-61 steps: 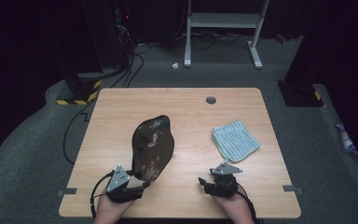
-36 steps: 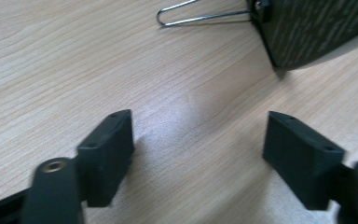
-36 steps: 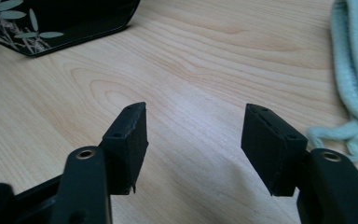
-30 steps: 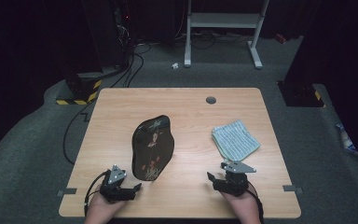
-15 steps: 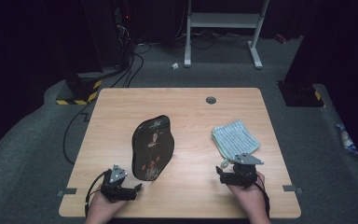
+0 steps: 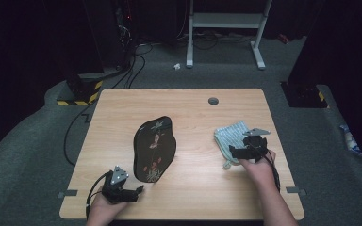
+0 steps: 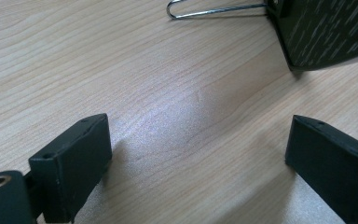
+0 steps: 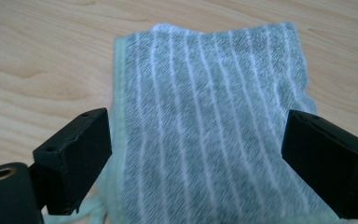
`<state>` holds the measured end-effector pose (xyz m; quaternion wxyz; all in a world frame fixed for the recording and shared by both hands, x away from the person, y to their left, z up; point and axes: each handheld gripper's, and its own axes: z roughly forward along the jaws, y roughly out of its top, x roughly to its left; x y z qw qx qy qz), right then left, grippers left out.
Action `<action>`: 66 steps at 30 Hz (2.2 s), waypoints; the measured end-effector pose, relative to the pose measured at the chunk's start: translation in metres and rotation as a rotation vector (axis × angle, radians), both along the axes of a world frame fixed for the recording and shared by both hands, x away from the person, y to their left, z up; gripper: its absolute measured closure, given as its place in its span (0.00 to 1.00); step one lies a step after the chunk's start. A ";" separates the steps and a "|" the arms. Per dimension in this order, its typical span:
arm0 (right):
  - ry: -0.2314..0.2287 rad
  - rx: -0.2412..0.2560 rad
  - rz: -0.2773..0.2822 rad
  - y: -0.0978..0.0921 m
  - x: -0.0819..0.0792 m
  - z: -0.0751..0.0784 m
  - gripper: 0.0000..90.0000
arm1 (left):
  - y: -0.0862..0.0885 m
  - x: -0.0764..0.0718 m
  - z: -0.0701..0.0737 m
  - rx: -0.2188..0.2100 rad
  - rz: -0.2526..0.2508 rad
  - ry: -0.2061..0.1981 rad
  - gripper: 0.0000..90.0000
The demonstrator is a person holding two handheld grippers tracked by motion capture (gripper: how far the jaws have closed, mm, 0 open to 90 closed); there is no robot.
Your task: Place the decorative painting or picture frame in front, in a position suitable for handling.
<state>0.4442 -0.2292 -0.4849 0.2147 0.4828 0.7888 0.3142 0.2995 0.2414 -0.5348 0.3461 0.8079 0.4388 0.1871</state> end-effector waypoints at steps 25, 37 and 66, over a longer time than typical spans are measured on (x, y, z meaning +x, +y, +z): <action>0.186 -0.067 -0.033 0.001 0.042 -0.027 0.09 | 0.000 -0.001 0.000 0.000 -0.004 0.000 0.08; 0.205 -0.100 0.003 0.008 0.038 -0.016 0.57 | 0.000 -0.001 0.000 0.000 -0.003 0.000 0.08; -0.018 -0.011 0.017 0.012 -0.022 0.034 0.81 | 0.000 -0.002 0.000 -0.002 0.009 -0.004 0.10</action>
